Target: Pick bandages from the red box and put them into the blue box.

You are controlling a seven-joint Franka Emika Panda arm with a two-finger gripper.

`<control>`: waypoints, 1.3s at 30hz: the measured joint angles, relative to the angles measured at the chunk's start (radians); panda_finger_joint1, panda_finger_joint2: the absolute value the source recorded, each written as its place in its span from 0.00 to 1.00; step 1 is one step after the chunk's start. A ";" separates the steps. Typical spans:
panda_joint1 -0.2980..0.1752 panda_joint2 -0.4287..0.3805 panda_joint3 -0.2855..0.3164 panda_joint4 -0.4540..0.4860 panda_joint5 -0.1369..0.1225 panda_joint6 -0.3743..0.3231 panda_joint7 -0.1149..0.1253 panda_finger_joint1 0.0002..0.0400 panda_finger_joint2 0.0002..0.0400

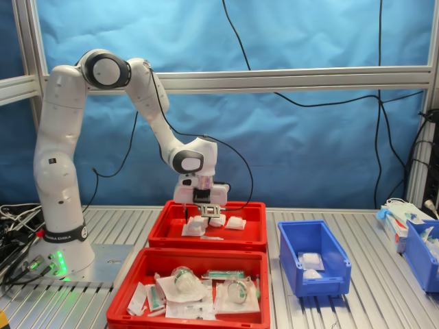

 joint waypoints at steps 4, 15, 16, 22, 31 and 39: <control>0.001 0.012 0.000 0.000 0.000 0.008 0.000 1.00 1.00; 0.004 0.033 0.000 0.000 0.000 0.017 0.000 1.00 1.00; 0.005 0.033 0.000 0.000 0.000 0.017 0.000 1.00 1.00; 0.006 0.033 0.000 0.000 0.000 0.017 0.000 1.00 1.00; 0.006 0.033 0.000 0.000 0.000 0.017 0.000 1.00 1.00; 0.007 0.033 0.000 0.000 0.000 0.017 0.000 1.00 1.00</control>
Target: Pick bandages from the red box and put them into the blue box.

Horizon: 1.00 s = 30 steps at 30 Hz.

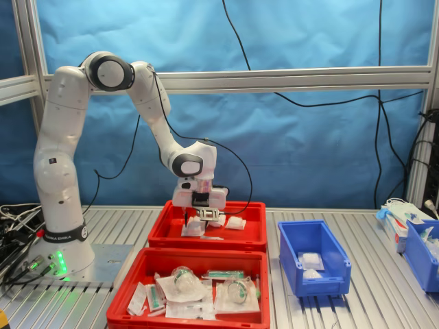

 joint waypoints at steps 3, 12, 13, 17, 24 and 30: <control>0.000 0.000 0.000 0.000 0.000 0.000 0.000 1.00 1.00; 0.000 0.000 0.000 0.000 0.000 0.000 0.000 0.66 0.66; 0.000 0.000 0.000 0.000 0.000 0.000 0.000 0.66 0.66; 0.000 0.000 0.000 0.000 0.000 0.000 0.000 0.66 0.66; 0.000 0.000 0.000 0.000 0.000 0.000 0.000 0.41 0.41; 0.000 0.000 0.000 0.000 0.000 0.002 0.000 0.28 0.28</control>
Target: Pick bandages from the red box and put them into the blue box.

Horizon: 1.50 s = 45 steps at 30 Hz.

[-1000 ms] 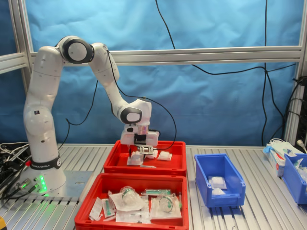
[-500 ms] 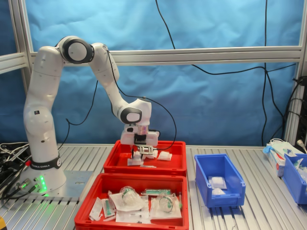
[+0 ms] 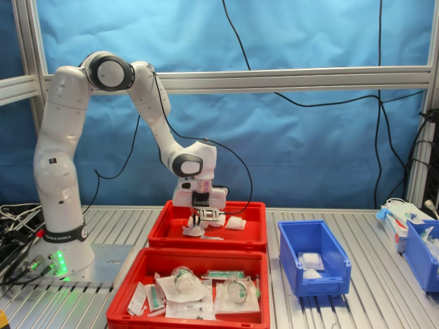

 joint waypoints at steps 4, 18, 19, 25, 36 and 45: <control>0.000 0.000 0.000 0.000 0.000 0.001 0.000 0.16 0.16; 0.001 -0.001 -0.002 0.000 0.000 0.002 0.000 0.06 0.06; 0.003 -0.001 -0.004 0.000 0.000 0.001 0.000 0.06 0.06; 0.004 -0.017 -0.019 0.000 0.000 -0.029 0.000 0.06 0.06; 0.004 -0.124 -0.057 -0.003 0.000 -0.102 0.000 0.06 0.06; 0.005 -0.244 -0.106 -0.003 -0.011 -0.143 0.000 0.06 0.06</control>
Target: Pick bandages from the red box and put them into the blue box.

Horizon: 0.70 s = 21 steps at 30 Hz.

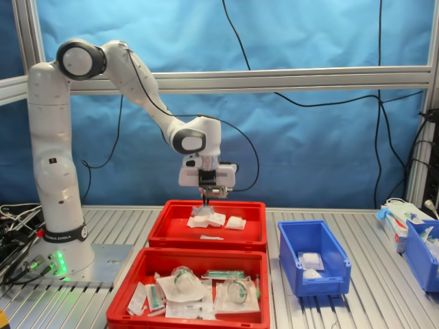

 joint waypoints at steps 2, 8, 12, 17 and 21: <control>0.000 -0.028 -0.017 0.000 -0.014 -0.005 0.000 0.06 0.06; 0.000 -0.086 -0.073 0.008 -0.046 -0.019 0.000 0.06 0.06; 0.000 -0.100 -0.108 0.024 -0.052 -0.023 0.000 0.06 0.06; 0.000 -0.106 -0.161 0.064 -0.056 -0.037 0.000 0.06 0.06; 0.000 -0.106 -0.192 0.098 -0.058 -0.052 0.000 0.06 0.06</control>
